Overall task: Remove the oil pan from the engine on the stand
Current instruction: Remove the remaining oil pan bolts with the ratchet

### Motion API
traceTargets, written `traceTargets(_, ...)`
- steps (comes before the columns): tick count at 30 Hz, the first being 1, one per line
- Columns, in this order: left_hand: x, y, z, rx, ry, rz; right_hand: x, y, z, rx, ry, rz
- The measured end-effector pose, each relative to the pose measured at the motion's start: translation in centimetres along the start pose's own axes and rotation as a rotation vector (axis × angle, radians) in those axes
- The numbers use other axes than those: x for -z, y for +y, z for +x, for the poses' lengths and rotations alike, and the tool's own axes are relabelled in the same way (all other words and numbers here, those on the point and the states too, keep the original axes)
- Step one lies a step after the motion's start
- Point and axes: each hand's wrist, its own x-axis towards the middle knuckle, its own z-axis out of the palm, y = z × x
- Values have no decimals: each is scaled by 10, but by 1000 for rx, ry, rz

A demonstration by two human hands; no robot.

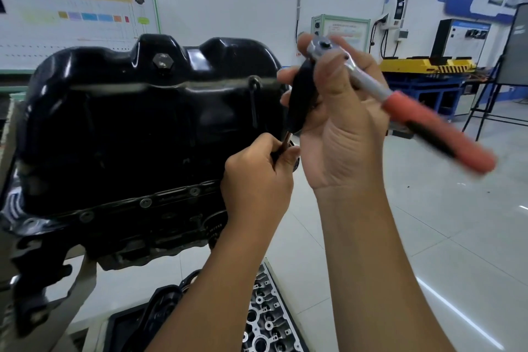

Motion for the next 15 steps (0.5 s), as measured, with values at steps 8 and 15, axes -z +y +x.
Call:
traceTargets(8, 3, -4, 1, -31, -141, -50, 8, -5, 7, -33, 61, 84)
traceTargets(15, 0, 0, -2, -38, -22, -36, 8, -2, 6, -49, 64, 44)
